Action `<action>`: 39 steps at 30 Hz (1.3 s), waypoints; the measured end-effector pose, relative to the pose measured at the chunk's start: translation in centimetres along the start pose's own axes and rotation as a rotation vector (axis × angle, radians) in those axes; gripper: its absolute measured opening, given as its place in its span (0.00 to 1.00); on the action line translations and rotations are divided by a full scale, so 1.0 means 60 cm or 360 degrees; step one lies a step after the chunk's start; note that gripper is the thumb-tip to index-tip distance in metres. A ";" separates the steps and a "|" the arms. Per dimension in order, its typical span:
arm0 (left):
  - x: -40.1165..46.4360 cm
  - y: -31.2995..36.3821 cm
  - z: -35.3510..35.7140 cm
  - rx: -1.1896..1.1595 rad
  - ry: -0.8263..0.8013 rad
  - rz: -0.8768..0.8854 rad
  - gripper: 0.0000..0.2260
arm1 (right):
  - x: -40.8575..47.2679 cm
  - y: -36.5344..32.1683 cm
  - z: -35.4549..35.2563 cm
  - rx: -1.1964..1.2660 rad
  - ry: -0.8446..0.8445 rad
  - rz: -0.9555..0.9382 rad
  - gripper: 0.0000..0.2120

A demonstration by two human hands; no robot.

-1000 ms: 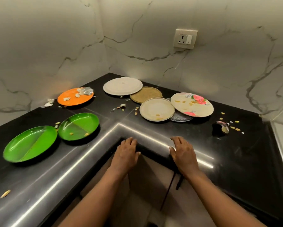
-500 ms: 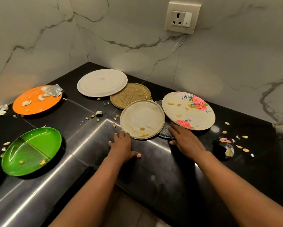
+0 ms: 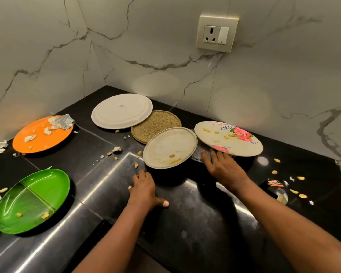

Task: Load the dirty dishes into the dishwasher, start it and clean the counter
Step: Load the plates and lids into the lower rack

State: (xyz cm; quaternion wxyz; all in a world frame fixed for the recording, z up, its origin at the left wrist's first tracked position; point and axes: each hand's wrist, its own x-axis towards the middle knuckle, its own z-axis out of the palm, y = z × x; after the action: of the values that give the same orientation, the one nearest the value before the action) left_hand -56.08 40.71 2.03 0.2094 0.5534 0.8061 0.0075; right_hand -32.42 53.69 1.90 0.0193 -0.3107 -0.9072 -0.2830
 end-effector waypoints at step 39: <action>-0.292 -0.119 0.151 0.0136 0.0644 0.0836 0.21 | -0.352 -0.320 -0.335 0.0613 0.0467 0.0904 0.20</action>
State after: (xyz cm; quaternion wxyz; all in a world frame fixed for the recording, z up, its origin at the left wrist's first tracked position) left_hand -54.04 20.23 -2.21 0.0125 0.7378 0.6608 0.1374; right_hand -29.26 19.02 4.65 0.2851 -0.4967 -0.8090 -0.1321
